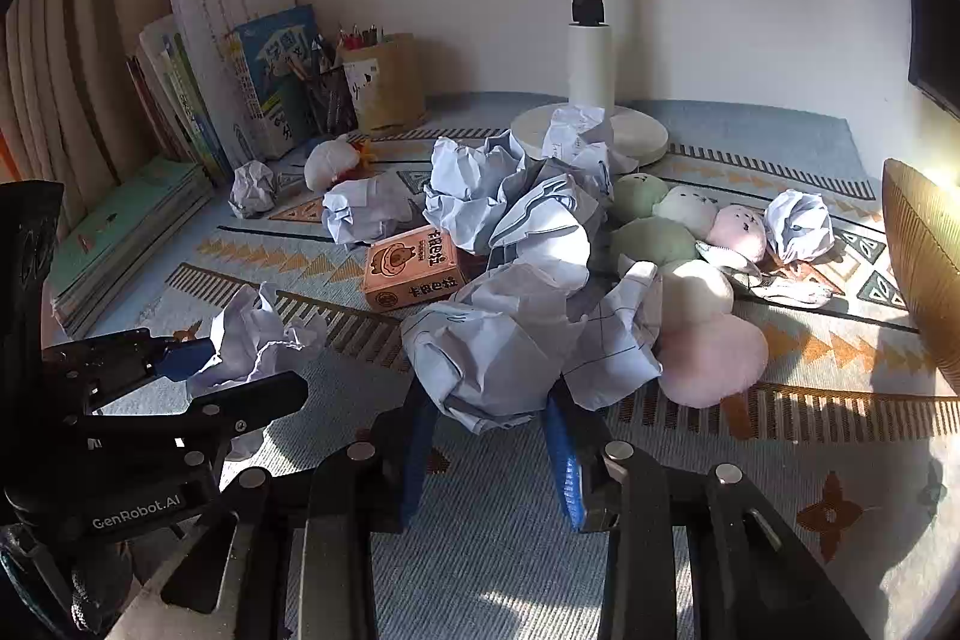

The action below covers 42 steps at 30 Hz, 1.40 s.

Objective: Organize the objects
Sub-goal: 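Carry crumpled paper in the left tool while the right tool carries another paper ball toward the amber bowl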

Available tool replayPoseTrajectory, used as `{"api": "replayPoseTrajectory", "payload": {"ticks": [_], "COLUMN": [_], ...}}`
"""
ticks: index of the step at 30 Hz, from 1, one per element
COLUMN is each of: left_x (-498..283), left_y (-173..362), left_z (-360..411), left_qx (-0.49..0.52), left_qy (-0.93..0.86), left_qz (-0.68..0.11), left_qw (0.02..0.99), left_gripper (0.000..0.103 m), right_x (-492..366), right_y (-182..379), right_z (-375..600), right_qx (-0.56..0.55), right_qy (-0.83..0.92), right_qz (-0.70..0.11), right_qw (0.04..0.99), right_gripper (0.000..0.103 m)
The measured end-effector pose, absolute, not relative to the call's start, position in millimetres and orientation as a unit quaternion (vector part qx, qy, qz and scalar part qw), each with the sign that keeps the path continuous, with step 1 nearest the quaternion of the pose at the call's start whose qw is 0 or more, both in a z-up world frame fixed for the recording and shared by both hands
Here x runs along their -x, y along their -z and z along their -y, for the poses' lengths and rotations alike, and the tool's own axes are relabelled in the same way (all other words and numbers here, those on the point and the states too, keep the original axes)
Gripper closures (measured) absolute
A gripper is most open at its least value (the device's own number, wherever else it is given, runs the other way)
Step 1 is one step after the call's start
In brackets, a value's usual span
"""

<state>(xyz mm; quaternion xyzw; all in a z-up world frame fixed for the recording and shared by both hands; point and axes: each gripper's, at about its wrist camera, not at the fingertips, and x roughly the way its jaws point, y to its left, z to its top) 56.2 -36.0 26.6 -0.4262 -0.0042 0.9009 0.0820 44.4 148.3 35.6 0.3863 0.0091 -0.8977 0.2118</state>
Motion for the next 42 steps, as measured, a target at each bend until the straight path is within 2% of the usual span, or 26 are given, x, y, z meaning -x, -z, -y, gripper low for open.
{"api": "replayPoseTrajectory", "payload": {"ticks": [4, 8, 16, 18, 22, 23, 24, 26, 42], "left_x": [-64.8, -63.6, -52.0, -52.3, -61.8, -61.5, -59.9, -56.0, -54.2], "left_y": [-43.4, -52.2, -38.6, -35.3, -37.7, -38.1, -38.3, -37.4, -35.9], "left_z": [30.6, 8.6, -53.3, -65.0, -68.6, -66.7, -64.4, -59.1, -60.5], "left_qx": [0.397, 0.382, 0.383, 0.387, 0.37, 0.372, 0.374, 0.38, 0.384], "left_qy": [-0.908, -0.908, -0.899, -0.902, -0.907, -0.906, -0.904, -0.902, -0.898], "left_qz": [0.042, 0.055, 0.026, -0.01, -0.026, -0.023, -0.016, -0.002, 0.001], "left_qw": [0.126, 0.161, 0.211, 0.192, 0.2, 0.203, 0.205, 0.207, 0.214], "left_gripper": [0.058, 0.058, 0.058, 0.058, 0.056, 0.056, 0.055, 0.055, 0.054], "right_x": [-54.7, -65.9, -82.1, -80.8, -80.9, -82.6, -84.9, -90.0, -89.3], "right_y": [-42.8, -46.8, -37.8, -30.9, -24.5, -25.0, -26.2, -29.5, -17.1], "right_z": [-181.8, -220.6, -268.9, -272.2, -280.5, -283.5, -286.7, -294.0, -312.5], "right_qx": [-0.38, -0.379, -0.399, -0.409, -0.414, -0.412, -0.41, -0.4, -0.413], "right_qy": [0.899, 0.905, 0.901, 0.896, 0.896, 0.897, 0.898, 0.903, 0.896], "right_qz": [0.044, 0.062, 0.071, 0.074, 0.075, 0.076, 0.078, 0.083, 0.113], "right_qw": [0.214, 0.185, 0.155, 0.154, 0.141, 0.14, 0.139, 0.132, 0.122], "right_gripper": [0.069, 0.068, 0.068, 0.067, 0.061, 0.053, 0.042, 0.033, 0.032]}}
